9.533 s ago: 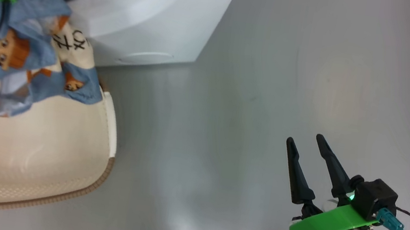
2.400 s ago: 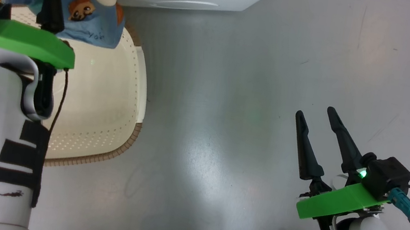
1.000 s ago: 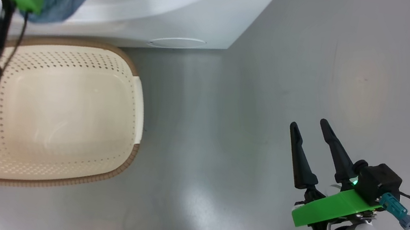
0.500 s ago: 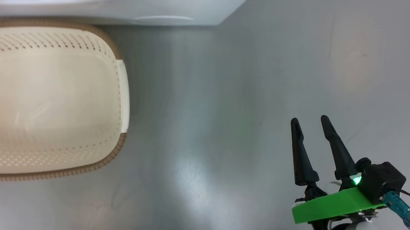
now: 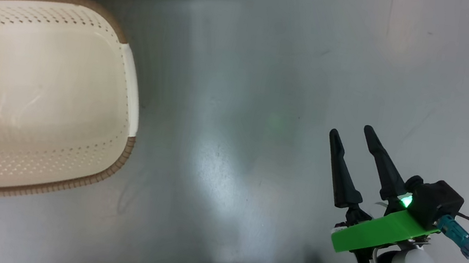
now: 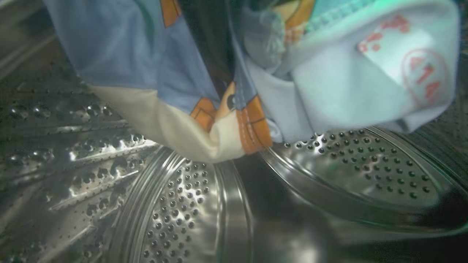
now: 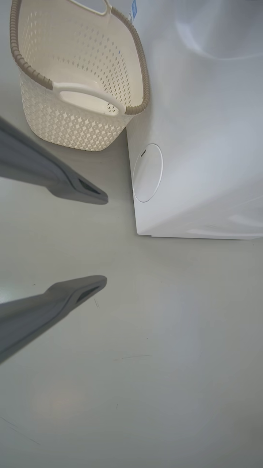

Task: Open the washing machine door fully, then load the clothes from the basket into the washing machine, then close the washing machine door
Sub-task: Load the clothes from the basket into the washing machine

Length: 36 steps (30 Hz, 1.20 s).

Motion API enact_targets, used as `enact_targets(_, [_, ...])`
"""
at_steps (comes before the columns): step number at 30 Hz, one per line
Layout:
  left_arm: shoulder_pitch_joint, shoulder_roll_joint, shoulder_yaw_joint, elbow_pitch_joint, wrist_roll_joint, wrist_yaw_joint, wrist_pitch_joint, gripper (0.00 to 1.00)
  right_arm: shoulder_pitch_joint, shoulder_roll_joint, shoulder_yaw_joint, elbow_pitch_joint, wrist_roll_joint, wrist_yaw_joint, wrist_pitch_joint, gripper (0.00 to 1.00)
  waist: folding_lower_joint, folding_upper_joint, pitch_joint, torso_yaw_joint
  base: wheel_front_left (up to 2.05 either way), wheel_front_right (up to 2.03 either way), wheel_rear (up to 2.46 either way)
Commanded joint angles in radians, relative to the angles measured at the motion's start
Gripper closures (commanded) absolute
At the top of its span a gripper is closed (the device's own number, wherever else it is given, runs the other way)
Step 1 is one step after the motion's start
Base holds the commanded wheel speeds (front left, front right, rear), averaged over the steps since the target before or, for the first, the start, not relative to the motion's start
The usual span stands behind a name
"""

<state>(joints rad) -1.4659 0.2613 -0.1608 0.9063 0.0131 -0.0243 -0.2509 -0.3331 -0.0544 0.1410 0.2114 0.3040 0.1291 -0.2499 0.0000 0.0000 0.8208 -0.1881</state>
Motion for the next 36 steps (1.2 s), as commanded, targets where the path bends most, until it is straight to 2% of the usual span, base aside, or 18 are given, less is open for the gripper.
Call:
enact_targets(1, [-0.033,0.058,0.002,-0.064,0.015,0.018,-0.010,1.00,0.020,0.004,0.025,-0.021,0.006,0.002,-0.012,0.00,0.0000,0.0000,0.009,-0.008,0.00,0.00,0.00])
enact_targets(5, [-0.029,0.079,-0.011,-0.179,0.022,0.030,-0.010,1.00,0.021,0.004,0.024,-0.025,0.007,0.002,-0.012,0.00,0.0000,0.0000,0.015,-0.015,0.00,0.00,0.00])
enact_targets(10, [0.003,0.084,-0.014,-0.249,0.008,0.041,-0.011,1.00,0.026,0.004,0.023,-0.024,0.007,0.002,-0.012,0.00,0.0000,0.0000,0.016,-0.014,0.00,0.00,0.00])
enact_targets(14, [0.030,0.074,-0.004,-0.163,-0.026,0.031,-0.010,1.00,0.022,0.004,0.028,-0.019,0.009,0.002,-0.012,0.00,0.0000,0.0000,0.013,-0.012,0.00,0.00,0.00])
enact_targets(15, [0.027,0.071,-0.003,-0.139,-0.032,0.030,-0.010,0.95,0.021,0.004,0.029,-0.018,0.009,0.002,-0.012,0.00,0.0000,0.0000,0.011,-0.010,0.00,0.00,0.00])
enact_targets(16, [0.023,0.067,0.000,-0.117,-0.037,0.032,-0.011,0.58,0.022,0.004,0.029,-0.017,0.008,0.002,-0.012,0.00,0.0000,0.0000,0.008,-0.009,0.00,0.00,0.00])
enact_targets(17, [0.022,0.059,0.006,-0.086,-0.050,0.029,-0.007,0.08,0.023,0.004,0.028,-0.016,0.008,0.002,-0.012,0.00,0.0000,0.0000,0.006,-0.007,0.00,0.00,0.00])
enact_targets(18, [0.017,0.054,0.005,-0.061,-0.055,0.025,-0.006,0.00,0.023,0.004,0.027,-0.016,0.007,0.002,-0.012,0.00,0.0000,0.0000,0.004,-0.005,0.00,0.00,0.00])
enact_targets(25, [-0.022,0.027,0.013,0.083,-0.090,0.023,0.034,0.00,0.027,0.004,0.027,-0.011,0.002,0.002,-0.012,0.00,0.0000,0.0000,-0.025,0.006,0.00,0.00,0.00])
enact_targets(36, [-0.007,-0.014,0.002,0.180,-0.117,0.023,0.006,0.00,0.015,0.004,0.024,0.006,0.002,0.002,-0.012,0.00,0.0000,0.0000,-0.091,0.028,0.00,0.00,0.00])
